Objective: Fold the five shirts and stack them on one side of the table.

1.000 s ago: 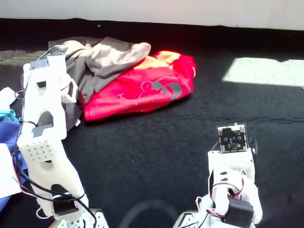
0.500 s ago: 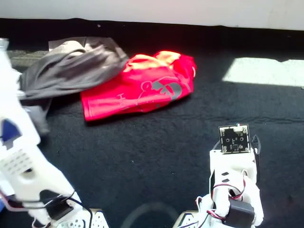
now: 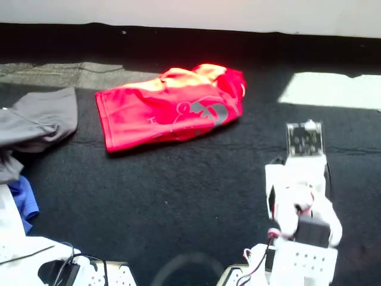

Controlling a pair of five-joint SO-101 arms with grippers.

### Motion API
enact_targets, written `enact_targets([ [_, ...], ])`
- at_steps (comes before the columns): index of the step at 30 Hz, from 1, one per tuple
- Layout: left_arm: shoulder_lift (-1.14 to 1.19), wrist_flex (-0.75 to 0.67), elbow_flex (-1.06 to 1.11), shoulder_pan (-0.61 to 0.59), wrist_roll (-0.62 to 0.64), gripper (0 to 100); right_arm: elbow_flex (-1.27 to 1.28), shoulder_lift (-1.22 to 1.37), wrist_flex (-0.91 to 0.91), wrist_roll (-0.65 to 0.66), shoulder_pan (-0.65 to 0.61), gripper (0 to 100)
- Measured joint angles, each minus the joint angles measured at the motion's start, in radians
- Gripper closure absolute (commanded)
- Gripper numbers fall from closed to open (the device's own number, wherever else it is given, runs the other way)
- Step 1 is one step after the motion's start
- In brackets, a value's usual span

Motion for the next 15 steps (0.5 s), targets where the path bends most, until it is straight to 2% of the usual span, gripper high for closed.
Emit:
enact_targets([
  [4,-0.006,0.000,-0.089,-0.058,0.000,99,-0.120,0.180,0.000,0.000,-0.049,72.0],
  [8,-0.008,0.000,-0.023,-0.061,-0.002,98,-0.199,0.301,0.000,0.000,-0.081,72.0],
  [13,0.000,0.008,0.167,-0.040,-0.126,74,-0.252,0.358,0.000,0.000,-0.084,72.0],
  [15,0.002,0.008,0.224,-0.028,-0.147,67,-0.252,0.365,0.000,0.000,-0.084,72.0],
])
